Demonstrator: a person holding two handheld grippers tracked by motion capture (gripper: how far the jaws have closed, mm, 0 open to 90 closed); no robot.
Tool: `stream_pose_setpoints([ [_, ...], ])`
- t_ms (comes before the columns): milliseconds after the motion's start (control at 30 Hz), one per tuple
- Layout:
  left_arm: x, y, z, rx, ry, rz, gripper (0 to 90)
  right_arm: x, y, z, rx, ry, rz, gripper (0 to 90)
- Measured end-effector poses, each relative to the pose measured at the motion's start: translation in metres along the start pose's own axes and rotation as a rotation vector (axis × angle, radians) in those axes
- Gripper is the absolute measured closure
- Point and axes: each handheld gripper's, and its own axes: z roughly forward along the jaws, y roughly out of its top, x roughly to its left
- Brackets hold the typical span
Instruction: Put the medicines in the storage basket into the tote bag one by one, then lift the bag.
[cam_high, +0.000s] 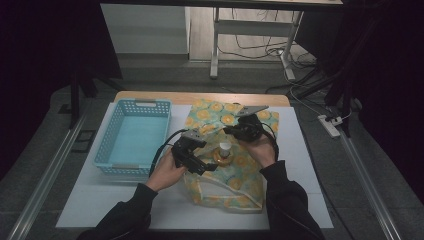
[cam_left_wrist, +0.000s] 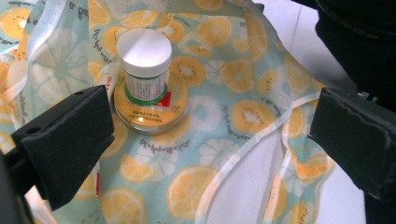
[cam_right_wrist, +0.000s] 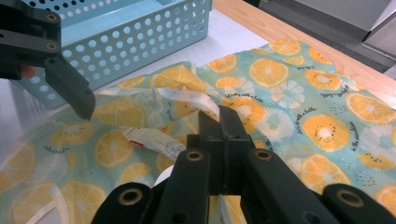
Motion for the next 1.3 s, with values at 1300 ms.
stream_pose_setpoints([
  [1300, -0.017, -0.035, 0.047, 0.147, 0.01, 0.072, 0.8, 0.005, 0.003, -0.003, -0.008, 0.006, -0.014, 89.7],
])
